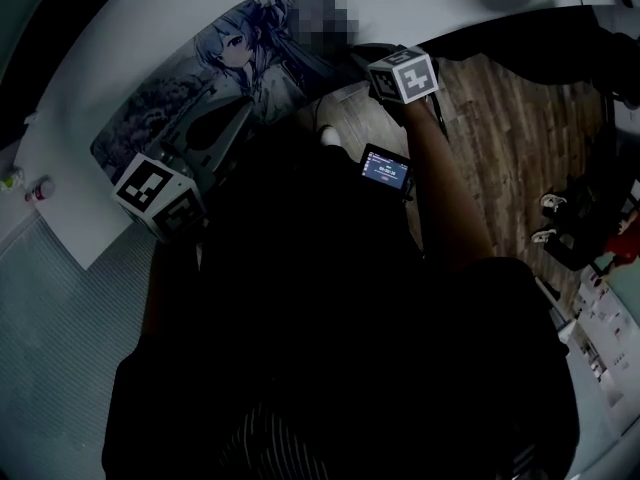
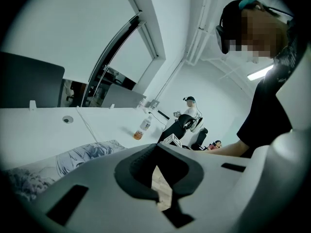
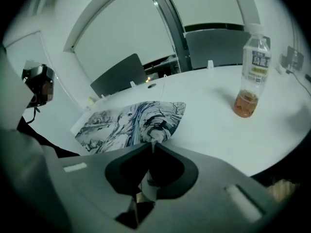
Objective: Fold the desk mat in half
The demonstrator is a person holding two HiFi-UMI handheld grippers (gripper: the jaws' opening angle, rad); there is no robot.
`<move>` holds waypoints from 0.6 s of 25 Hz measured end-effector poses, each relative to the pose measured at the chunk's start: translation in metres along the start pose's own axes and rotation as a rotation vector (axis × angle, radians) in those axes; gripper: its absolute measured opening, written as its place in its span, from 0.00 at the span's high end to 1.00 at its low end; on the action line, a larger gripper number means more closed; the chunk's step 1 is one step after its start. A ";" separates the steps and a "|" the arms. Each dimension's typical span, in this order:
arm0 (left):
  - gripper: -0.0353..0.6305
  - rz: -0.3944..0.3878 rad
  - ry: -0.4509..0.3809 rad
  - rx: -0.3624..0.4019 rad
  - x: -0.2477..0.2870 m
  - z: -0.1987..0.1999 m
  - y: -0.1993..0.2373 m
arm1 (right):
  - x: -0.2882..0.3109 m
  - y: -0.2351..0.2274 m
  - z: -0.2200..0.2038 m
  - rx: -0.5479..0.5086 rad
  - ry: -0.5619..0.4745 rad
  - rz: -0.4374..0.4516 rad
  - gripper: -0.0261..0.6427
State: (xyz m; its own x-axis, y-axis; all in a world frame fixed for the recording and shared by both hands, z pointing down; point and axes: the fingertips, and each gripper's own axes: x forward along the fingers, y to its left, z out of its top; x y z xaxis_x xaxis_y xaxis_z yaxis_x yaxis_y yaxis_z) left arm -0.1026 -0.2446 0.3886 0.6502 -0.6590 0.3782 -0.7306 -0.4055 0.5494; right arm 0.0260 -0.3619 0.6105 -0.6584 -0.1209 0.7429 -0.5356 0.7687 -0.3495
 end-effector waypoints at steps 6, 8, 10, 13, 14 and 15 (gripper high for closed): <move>0.94 0.032 -0.062 -0.018 -0.004 -0.014 -0.031 | -0.011 0.017 0.006 -0.015 -0.038 0.057 0.92; 0.94 0.066 -0.080 -0.008 -0.010 -0.016 -0.038 | -0.012 0.020 0.002 -0.018 -0.023 0.088 0.92; 0.94 0.130 -0.101 0.020 -0.019 -0.010 -0.042 | -0.018 0.024 0.004 -0.008 -0.024 0.144 0.92; 0.94 0.245 -0.158 0.030 -0.042 0.000 -0.044 | -0.031 0.021 0.003 -0.010 -0.019 0.189 0.92; 0.94 0.271 -0.172 0.025 -0.050 0.002 -0.045 | -0.031 0.019 0.003 -0.010 -0.012 0.195 0.92; 0.94 0.290 -0.185 0.019 -0.058 0.003 -0.046 | -0.031 0.019 0.005 -0.009 -0.006 0.198 0.92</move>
State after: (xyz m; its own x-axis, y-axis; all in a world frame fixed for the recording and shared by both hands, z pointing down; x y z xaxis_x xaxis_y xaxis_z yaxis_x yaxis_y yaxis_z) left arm -0.1074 -0.1895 0.3397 0.3670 -0.8515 0.3744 -0.8845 -0.1948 0.4240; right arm 0.0339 -0.3467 0.5785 -0.7535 0.0292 0.6568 -0.3908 0.7835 -0.4832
